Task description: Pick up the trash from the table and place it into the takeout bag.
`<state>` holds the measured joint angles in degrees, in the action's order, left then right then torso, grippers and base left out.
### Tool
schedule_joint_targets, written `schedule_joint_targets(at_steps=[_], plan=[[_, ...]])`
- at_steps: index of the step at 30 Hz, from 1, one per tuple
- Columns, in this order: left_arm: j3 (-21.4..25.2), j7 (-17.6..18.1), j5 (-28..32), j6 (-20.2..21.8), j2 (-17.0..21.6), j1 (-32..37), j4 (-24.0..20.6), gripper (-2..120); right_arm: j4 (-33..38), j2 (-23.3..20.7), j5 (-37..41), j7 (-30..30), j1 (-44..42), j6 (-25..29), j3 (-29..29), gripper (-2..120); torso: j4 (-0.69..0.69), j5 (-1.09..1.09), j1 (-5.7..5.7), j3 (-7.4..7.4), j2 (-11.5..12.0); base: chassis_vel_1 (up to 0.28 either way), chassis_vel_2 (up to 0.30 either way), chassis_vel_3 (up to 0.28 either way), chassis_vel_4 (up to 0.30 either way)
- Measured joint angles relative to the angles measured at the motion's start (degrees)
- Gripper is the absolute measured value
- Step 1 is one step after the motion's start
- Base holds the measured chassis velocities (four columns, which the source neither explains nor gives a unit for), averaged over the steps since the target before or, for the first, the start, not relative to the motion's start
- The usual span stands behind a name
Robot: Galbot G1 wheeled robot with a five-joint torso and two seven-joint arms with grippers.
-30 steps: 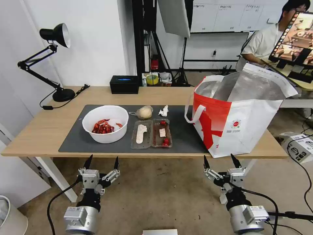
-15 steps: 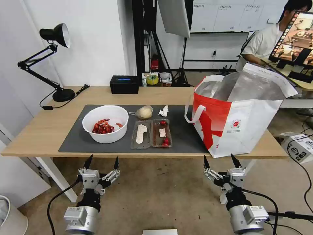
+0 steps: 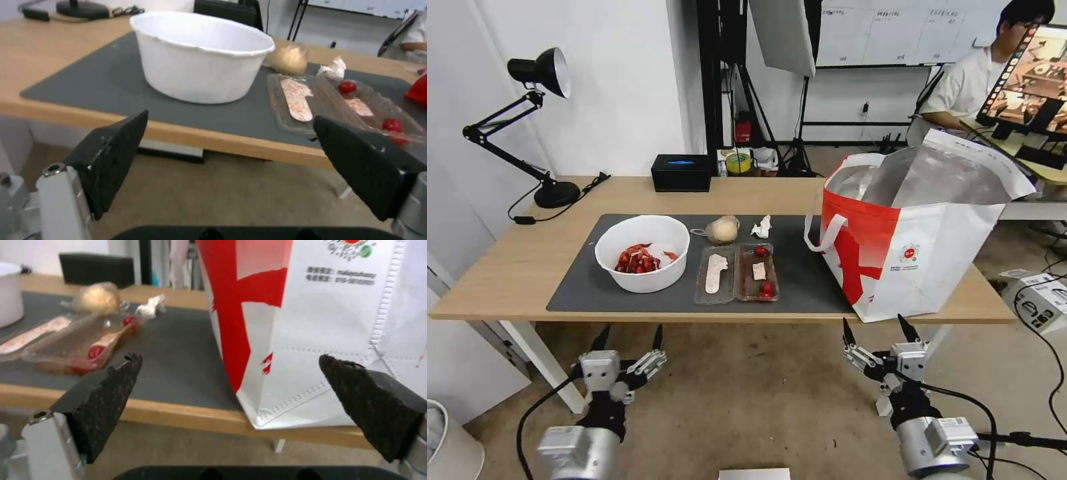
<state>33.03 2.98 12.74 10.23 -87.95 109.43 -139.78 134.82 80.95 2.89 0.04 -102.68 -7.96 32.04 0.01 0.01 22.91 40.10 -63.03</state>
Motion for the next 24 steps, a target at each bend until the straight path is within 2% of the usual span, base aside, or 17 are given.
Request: schedule_joint_targets(at_steps=[2, 5, 6, 9, 13, 24], plan=[[0.0, 0.02, 0.13, 0.04, -0.01, 0.04, -0.03, 100, 0.09, -0.26, 0.06, 0.0, 0.02, -0.19, 0.02, 100, 0.0, -0.02, 0.0, 0.0, 0.0, 0.0, 0.0, 0.0, 0.0], [-0.07, -0.2, 0.74, 0.17, -0.02, 0.24, -0.04, 100, 2.04, -3.97, 2.27, -0.01, 0.48, -5.62, 0.39, 100, -0.01, -0.02, 0.0, 0.0, 0.0, 0.0, 0.0, 0.0, 0.0], [-0.07, -0.2, 0.74, 0.17, -0.02, 0.24, -0.04, 100, 2.04, -3.97, 2.27, -0.01, 0.48, -5.62, 0.39, 100, -0.01, -0.02, 0.0, 0.0, 0.0, 0.0, 0.0, 0.0, 0.0], [-0.16, -0.36, 0.63, 0.07, 0.0, 0.23, -0.01, 100, 4.52, -8.31, 5.05, -0.09, 1.09, -12.44, 0.94, 100, -0.02, -0.01, 0.0, 0.0, 0.0, 0.0, 0.0, 0.0, 0.0], [-0.17, -0.4, 0.69, -0.22, 0.05, 0.12, 0.04, 100, 4.97, -9.67, 5.75, -0.47, 1.54, -14.46, 0.91, 100, -0.02, -0.01, 0.0, 0.0, 0.0, 0.0, 0.0, 0.0, 0.0], [-0.4, -0.45, 1.79, -0.63, 0.01, 0.0, 0.02, 100, 4.91, -9.32, 5.62, -0.68, 1.57, -14.31, 0.49, 100, -0.02, -0.01, 0.0, 0.0, 0.0, 0.0, 0.0, 0.0, 0.0]])
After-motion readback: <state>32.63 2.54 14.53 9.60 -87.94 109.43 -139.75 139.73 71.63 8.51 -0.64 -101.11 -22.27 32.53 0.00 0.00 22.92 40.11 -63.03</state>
